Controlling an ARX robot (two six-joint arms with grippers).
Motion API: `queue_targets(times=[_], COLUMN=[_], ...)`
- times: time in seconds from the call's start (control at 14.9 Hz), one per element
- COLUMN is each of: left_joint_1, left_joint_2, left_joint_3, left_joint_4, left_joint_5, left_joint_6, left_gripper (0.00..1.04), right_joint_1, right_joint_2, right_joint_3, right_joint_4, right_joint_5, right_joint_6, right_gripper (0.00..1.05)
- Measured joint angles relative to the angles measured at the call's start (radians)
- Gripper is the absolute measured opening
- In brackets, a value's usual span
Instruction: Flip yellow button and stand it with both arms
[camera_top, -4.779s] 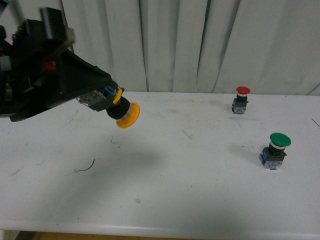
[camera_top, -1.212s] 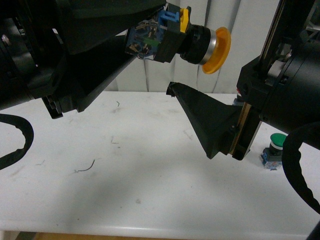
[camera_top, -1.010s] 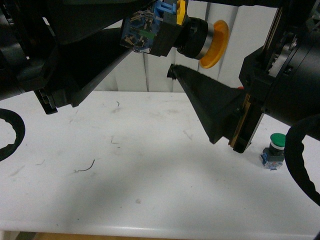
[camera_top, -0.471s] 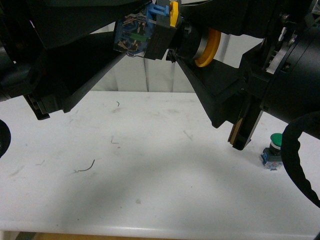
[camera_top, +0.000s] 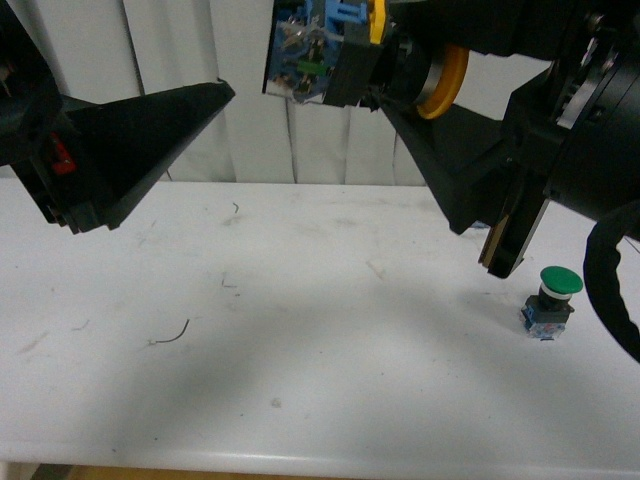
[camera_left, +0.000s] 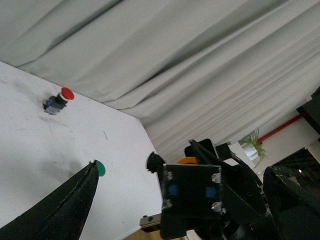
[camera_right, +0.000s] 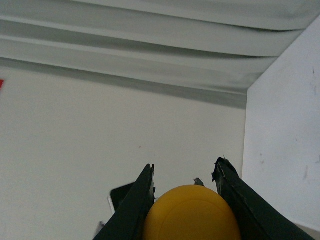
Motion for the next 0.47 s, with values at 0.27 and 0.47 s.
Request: queue_targets(times=[0.27,0.47], left_joint_1=[0.151,0.238], left_joint_2=[-0.062,-0.228], left_joint_3=[-0.040,-0.092], left_joint_4=[-0.078,-0.197], left_joint_5=[-0.047,-0.048], left_joint_6=[0.014,0.119], left_gripper=[0.98,0.98], right_joint_1=[-0.025,-0.025], right_joint_2=[0.000,0.010], right_joint_3=[0.018,0.023], right_joint_4=[0.001,-0.001], right_joint_5=[-0.013,-0.012], right_joint_6=[0.000,0.000], right_gripper=[0.35,0.35])
